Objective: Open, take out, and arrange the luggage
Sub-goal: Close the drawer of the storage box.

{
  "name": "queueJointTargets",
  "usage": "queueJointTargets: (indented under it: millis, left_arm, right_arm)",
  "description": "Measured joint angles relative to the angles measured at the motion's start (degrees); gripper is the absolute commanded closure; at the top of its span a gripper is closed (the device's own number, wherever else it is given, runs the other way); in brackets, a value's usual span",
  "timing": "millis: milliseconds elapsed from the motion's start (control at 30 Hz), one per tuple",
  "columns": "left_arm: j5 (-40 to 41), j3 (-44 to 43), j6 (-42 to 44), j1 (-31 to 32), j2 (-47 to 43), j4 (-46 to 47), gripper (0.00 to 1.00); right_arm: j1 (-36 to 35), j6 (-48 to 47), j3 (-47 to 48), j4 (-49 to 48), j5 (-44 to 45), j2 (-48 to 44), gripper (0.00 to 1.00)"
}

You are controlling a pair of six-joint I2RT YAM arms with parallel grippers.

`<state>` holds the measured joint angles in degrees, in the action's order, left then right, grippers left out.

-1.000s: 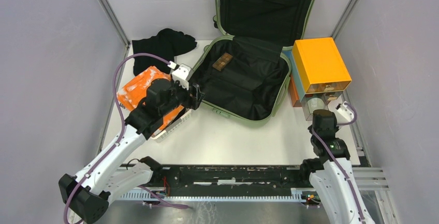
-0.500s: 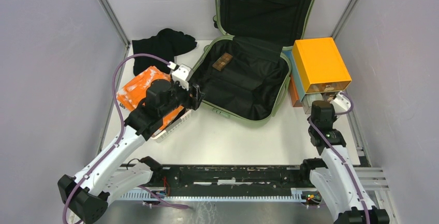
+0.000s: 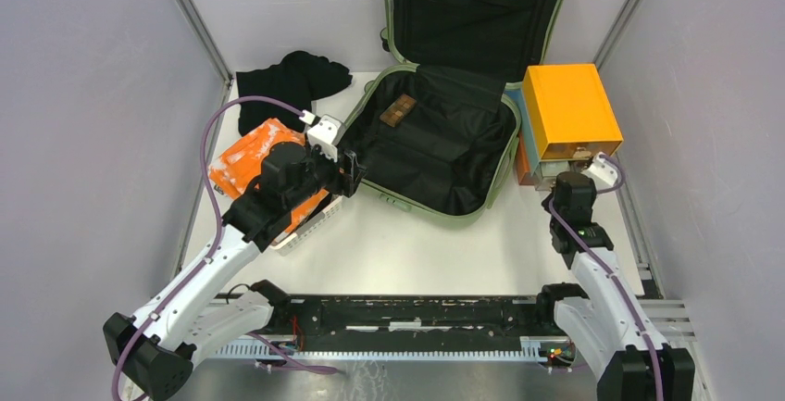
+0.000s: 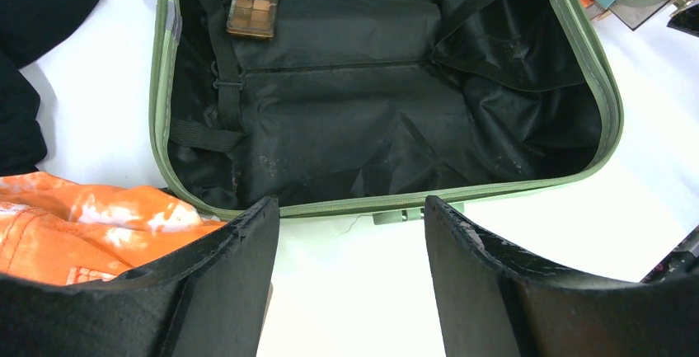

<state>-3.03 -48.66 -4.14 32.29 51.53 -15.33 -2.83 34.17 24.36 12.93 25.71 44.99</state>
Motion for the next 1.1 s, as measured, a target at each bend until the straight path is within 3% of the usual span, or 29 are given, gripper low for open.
queueJointTargets:
  millis: [200, 300, 1100]
  left_arm:
    - [0.04, 0.00, 0.00, 0.00, 0.00, 0.00, 0.28]
    - [0.04, 0.00, 0.00, 0.00, 0.00, 0.00, 0.28]
    - [0.94, 0.00, 0.00, 0.00, 0.07, -0.02, 0.28]
  right_arm:
    - [0.00, -0.42, -0.22, -3.13, -3.28, 1.03, 0.86]
    - [0.00, -0.59, -0.26, -3.13, -4.42, 0.76, 0.79]
    - [-0.15, -4.61, -1.03, -14.58, -8.37, 6.69, 0.71]
